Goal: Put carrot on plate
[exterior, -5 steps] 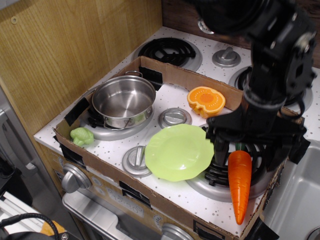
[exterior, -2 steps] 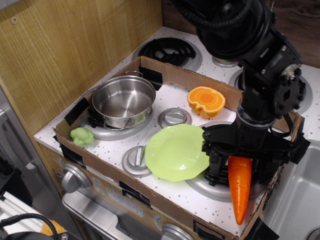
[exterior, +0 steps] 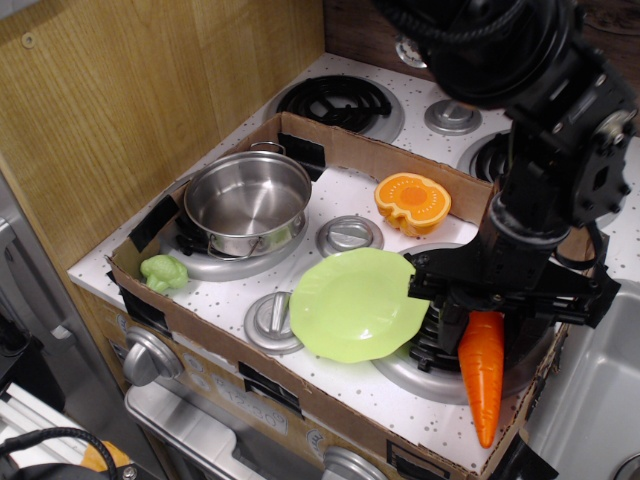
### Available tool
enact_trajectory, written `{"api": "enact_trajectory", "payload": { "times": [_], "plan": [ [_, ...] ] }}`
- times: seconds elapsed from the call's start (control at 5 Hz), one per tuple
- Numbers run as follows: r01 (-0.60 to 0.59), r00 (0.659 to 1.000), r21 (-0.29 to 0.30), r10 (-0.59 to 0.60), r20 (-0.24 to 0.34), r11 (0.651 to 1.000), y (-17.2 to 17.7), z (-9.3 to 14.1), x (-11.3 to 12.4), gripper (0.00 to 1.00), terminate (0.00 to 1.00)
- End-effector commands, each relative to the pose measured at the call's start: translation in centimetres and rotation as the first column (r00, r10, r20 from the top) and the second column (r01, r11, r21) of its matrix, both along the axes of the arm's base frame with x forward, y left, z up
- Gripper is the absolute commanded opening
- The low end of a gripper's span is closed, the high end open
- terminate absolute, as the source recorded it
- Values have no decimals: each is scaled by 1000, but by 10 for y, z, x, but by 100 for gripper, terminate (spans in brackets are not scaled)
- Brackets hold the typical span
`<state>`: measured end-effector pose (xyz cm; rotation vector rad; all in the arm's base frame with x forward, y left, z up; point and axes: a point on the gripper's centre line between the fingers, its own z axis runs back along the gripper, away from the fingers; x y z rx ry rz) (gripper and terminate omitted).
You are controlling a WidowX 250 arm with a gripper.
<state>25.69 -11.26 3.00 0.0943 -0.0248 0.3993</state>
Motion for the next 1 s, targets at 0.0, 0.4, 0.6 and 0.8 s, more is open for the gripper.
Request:
{"api": "enact_trajectory", "payload": {
  "times": [0.0, 0.4, 0.6, 0.8],
  "plan": [
    [13, 1000, -53, -12, 20, 999, 0, 41, 14, 0, 0],
    [145, 982, 15, -145, 125, 989, 49, 43, 25, 0, 0],
    [169, 972, 25, -171, 164, 985, 73, 40, 32, 0, 0],
    [183, 963, 39, -187, 193, 982, 86, 29, 34, 0, 0]
  ]
}}
